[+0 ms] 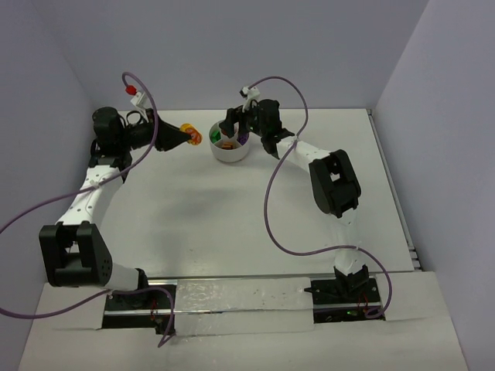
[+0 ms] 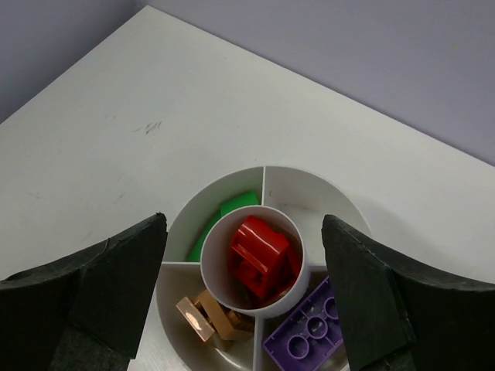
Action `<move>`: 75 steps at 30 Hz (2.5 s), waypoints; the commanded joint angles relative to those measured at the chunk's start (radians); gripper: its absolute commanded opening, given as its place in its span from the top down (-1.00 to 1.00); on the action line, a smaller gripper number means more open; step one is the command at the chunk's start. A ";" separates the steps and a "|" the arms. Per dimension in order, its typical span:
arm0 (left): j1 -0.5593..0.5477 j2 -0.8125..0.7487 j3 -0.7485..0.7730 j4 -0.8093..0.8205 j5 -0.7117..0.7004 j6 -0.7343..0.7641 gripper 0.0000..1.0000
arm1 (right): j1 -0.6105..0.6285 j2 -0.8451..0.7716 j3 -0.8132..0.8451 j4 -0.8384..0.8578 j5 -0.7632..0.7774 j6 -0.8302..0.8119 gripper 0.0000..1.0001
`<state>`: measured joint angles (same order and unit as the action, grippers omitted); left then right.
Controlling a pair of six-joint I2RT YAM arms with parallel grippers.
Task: Sort the legos into containers by color
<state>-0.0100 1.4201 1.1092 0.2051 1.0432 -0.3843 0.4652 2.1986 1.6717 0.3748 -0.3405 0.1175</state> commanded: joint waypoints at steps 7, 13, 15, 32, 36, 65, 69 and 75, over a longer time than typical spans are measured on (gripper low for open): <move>0.007 0.281 0.380 -0.101 -0.117 0.150 1.00 | -0.102 -0.223 0.103 -0.177 -0.075 0.088 -0.81; -0.064 0.526 0.619 -0.072 -0.186 0.239 1.00 | -0.249 -0.359 0.040 -0.323 -0.157 0.074 -0.81; -0.094 0.582 0.668 -0.063 -0.216 0.257 1.00 | -0.282 -0.389 0.004 -0.367 -0.175 0.079 -0.81; -0.127 0.977 0.923 0.122 -0.045 0.290 1.00 | -0.424 -0.542 -0.170 -0.488 -0.344 0.011 -0.81; -0.128 0.973 0.875 0.153 -0.003 0.267 1.00 | -0.425 -0.526 -0.172 -0.482 -0.362 0.022 -0.81; -0.160 1.059 0.972 0.028 -0.002 0.306 0.70 | -0.426 -0.508 -0.182 -0.479 -0.381 0.033 -0.81; -0.160 1.057 0.973 0.021 -0.014 0.310 0.48 | -0.427 -0.507 -0.178 -0.481 -0.381 0.033 -0.82; -0.162 1.055 0.978 0.032 -0.029 0.291 0.00 | -0.426 -0.505 -0.180 -0.483 -0.382 0.034 -0.82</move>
<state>-0.1638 2.4710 2.0337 0.2262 1.0242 -0.0925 0.0475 1.7084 1.4960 -0.1219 -0.7019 0.1455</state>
